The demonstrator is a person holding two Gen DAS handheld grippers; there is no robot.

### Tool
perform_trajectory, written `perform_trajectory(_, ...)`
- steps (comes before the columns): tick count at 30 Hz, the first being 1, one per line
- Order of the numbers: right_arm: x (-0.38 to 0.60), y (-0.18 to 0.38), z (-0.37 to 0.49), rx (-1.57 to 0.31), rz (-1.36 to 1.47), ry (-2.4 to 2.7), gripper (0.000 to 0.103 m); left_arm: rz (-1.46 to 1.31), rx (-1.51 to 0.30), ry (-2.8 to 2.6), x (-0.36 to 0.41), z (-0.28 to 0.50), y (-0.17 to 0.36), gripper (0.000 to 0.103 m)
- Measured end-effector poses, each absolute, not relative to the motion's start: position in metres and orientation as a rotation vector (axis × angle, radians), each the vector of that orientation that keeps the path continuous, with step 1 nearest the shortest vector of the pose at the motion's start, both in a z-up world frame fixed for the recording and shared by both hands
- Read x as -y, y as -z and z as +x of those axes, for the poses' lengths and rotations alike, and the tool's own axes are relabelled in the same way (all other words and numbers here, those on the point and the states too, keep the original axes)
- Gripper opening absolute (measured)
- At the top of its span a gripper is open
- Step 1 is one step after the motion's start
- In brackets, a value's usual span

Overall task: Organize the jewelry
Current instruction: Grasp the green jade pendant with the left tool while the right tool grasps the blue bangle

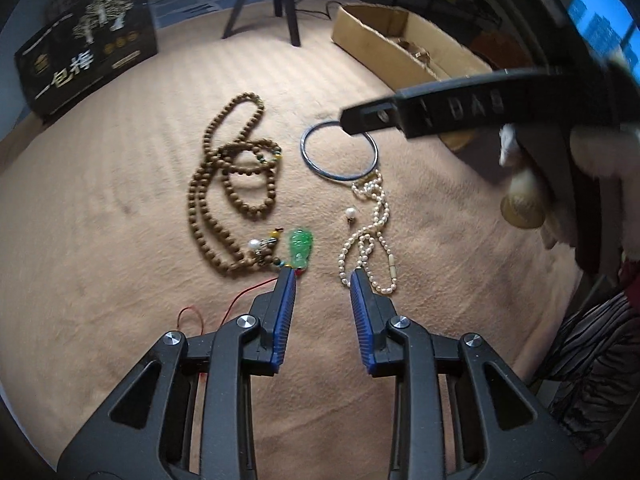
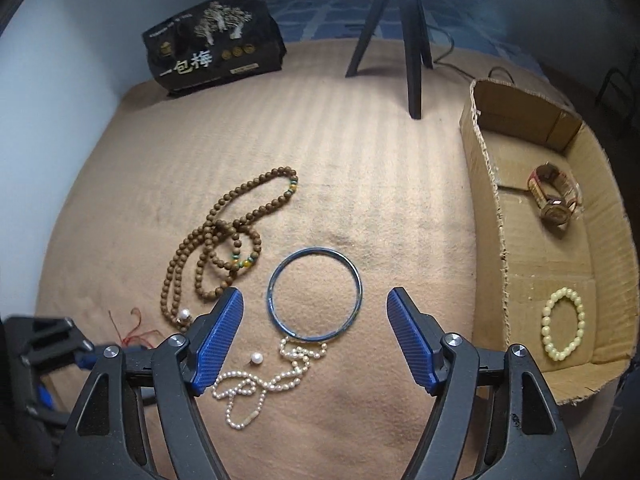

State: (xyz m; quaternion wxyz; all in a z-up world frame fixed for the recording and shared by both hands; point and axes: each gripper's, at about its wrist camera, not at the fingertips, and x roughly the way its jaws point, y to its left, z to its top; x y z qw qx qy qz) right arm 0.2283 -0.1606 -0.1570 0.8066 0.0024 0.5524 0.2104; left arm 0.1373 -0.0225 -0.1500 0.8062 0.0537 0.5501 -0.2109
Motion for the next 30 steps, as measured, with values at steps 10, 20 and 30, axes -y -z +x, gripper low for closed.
perform_trajectory(10, 0.147, 0.176, 0.242, -1.253, 0.006, -0.464, 0.074, 0.124, -1.189, 0.445, 0.026, 0.148, 0.163, 0.028)
perform_trajectory(20, 0.137, 0.189, 0.251, -1.265, -0.05, -0.426, 0.078, 0.164, -1.19, 0.448, 0.034, 0.156, 0.172, 0.028)
perform_trajectory(30, 0.131, 0.2, 0.26, -1.285, -0.066, -0.422, 0.081, 0.138, -1.226, 0.427, 0.033, 0.17, 0.186, 0.028)
